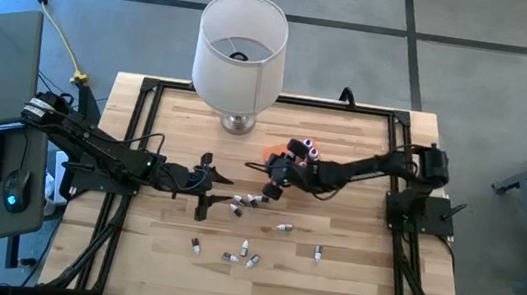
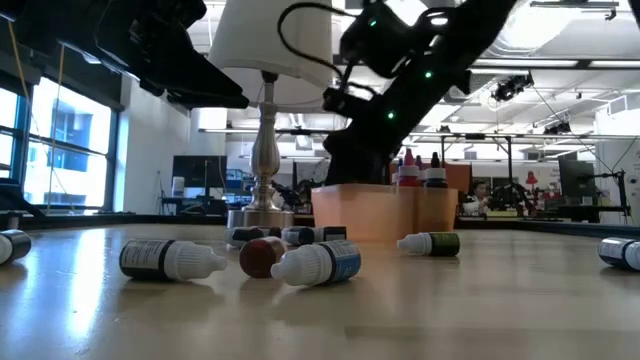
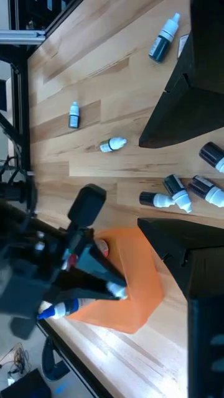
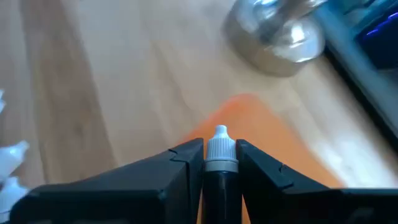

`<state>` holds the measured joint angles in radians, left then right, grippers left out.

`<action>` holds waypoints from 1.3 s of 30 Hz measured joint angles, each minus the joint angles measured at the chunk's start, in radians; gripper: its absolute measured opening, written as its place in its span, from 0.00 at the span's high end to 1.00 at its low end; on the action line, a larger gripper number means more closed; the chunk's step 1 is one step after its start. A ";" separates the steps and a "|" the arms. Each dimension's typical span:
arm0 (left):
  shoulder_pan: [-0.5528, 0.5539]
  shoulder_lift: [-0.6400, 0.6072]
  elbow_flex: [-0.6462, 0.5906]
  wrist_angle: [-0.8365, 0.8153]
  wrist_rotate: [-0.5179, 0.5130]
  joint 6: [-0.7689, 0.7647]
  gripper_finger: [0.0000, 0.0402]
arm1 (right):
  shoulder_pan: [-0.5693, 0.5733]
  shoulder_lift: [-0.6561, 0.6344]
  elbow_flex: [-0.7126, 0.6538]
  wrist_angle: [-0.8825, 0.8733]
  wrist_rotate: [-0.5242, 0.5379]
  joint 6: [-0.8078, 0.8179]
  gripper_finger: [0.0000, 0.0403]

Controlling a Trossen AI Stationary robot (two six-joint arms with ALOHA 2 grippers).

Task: Pick & Place food coloring
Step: Put the bottom small black food coloring bottle into the orange bin, then put the bottom small green food coloring bottle into the orange bin

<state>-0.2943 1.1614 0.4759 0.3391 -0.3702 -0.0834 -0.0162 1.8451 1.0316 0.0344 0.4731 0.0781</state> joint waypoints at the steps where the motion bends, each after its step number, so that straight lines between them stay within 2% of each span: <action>1: 0.000 0.000 0.000 0.000 0.000 0.000 0.52 | -0.006 0.012 0.015 -0.018 -0.018 0.000 0.79; 4: 0.000 0.000 0.000 0.000 0.000 0.000 0.52 | -0.018 0.037 0.049 -0.030 -0.084 0.000 0.80; 8: 0.000 0.000 0.000 -0.001 -0.001 0.000 0.52 | -0.015 0.041 0.061 -0.027 -0.085 -0.041 0.76; 19: 0.000 0.000 0.000 -0.002 -0.002 0.000 0.52 | 0.048 0.002 0.062 -0.040 0.055 -0.156 0.61; 22: 0.000 0.000 0.000 -0.008 -0.002 0.000 0.52 | 0.088 -0.046 0.062 -0.054 0.031 -0.173 0.60; 26: 0.000 0.000 0.000 -0.021 -0.001 0.000 0.53 | 0.152 -0.117 0.062 -0.066 -0.079 -0.147 0.61; 31: 0.000 0.000 0.000 -0.039 0.026 -0.007 0.52 | 0.222 -0.155 0.041 -0.113 -0.351 -0.107 0.61; 33: 0.000 0.000 0.000 -0.044 0.026 -0.007 0.52 | 0.248 -0.155 0.015 -0.117 -0.424 -0.058 0.61; 39: 0.000 0.000 0.000 -0.044 0.028 -0.019 0.52 | 0.308 -0.149 -0.094 -0.139 -0.436 0.075 0.61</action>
<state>-0.2943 1.1610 0.4759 0.2951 -0.3424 -0.1019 0.2916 1.6959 0.9372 -0.1048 0.0374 0.1533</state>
